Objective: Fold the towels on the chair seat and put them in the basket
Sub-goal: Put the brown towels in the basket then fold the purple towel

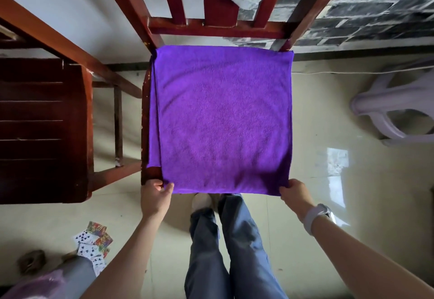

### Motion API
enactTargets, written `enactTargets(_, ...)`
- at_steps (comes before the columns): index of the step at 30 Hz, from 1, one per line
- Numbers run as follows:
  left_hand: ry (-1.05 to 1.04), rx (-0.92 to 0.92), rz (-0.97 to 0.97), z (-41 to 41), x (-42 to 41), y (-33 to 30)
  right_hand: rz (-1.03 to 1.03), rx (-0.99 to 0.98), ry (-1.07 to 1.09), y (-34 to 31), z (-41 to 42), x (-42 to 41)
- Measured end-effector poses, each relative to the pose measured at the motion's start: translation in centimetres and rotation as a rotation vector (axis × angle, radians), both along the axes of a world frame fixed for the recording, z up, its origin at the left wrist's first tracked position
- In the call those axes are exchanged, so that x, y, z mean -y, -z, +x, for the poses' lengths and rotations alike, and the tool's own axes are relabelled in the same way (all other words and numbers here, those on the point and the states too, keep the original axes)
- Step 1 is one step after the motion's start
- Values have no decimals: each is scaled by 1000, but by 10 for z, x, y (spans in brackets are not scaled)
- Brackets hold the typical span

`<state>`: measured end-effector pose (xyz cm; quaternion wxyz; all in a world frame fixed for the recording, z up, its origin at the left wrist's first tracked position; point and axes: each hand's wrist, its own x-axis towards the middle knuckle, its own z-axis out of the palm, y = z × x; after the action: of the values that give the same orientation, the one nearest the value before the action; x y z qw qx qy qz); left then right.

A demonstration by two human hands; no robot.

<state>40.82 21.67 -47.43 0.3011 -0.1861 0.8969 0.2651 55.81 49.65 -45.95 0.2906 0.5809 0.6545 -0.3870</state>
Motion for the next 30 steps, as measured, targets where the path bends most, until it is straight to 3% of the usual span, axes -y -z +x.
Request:
enactTargets(5,70,-23,-24,-2,-6,-2,-24,-115,143,-6,-6,3)
enactTargets(11,-67,-140,239,-37,-20,-46,-46,-475,494,-62,-53,-14)
enactTargets(16,-243,-454,454,-108,-34,-107,-10,-912,590,-124,-104,-50)
enactTargets(18,-286,-465,575,-120,-34,-118,5,-981,590,-130,-109,-54)
enactTargets(22,-366,-174,666,-107,-26,-87,0,-791,577,-90,-87,-38)
enactTargets(25,-427,74,499,-86,-13,-51,-14,-457,534,-40,-52,-17)
enactTargets(27,-398,97,340,-76,-4,-30,-17,-329,492,-13,-34,-6)
enactTargets(30,-230,-27,145,-64,3,-13,70,-267,388,8,-22,4)
